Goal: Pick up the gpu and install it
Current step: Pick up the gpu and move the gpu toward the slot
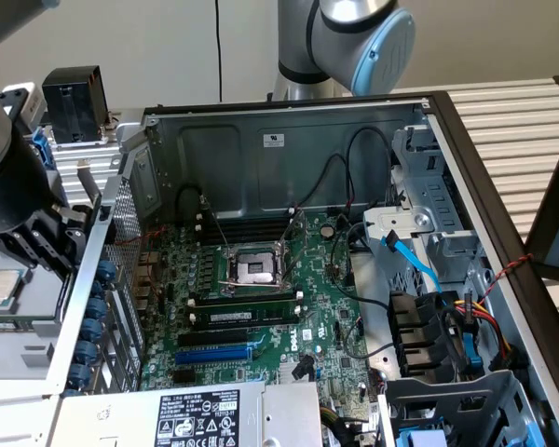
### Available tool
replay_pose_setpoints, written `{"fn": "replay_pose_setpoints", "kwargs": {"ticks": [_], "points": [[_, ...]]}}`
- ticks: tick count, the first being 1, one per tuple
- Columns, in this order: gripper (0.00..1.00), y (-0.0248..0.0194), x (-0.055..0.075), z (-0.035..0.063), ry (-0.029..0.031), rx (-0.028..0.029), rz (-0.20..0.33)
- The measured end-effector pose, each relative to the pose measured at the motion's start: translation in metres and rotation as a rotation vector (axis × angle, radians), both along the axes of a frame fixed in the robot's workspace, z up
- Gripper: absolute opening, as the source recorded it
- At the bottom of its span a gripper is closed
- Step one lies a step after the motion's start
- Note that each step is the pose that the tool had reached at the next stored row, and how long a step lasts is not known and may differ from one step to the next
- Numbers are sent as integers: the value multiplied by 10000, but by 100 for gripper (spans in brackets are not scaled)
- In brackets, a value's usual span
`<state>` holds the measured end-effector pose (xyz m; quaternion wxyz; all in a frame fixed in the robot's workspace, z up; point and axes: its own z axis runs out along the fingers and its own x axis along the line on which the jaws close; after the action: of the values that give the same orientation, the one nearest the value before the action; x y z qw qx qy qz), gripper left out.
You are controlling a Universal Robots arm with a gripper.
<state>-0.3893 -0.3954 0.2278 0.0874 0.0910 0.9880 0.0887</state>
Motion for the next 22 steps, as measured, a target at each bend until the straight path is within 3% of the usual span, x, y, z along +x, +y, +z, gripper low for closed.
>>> {"fn": "replay_pose_setpoints", "kwargs": {"ticks": [5, 17, 22], "points": [[28, -18, 0, 73, 32, 85, 1], [28, -70, 3, 310, 211, 357, 1], [28, -91, 4, 337, 455, 411, -5]]}}
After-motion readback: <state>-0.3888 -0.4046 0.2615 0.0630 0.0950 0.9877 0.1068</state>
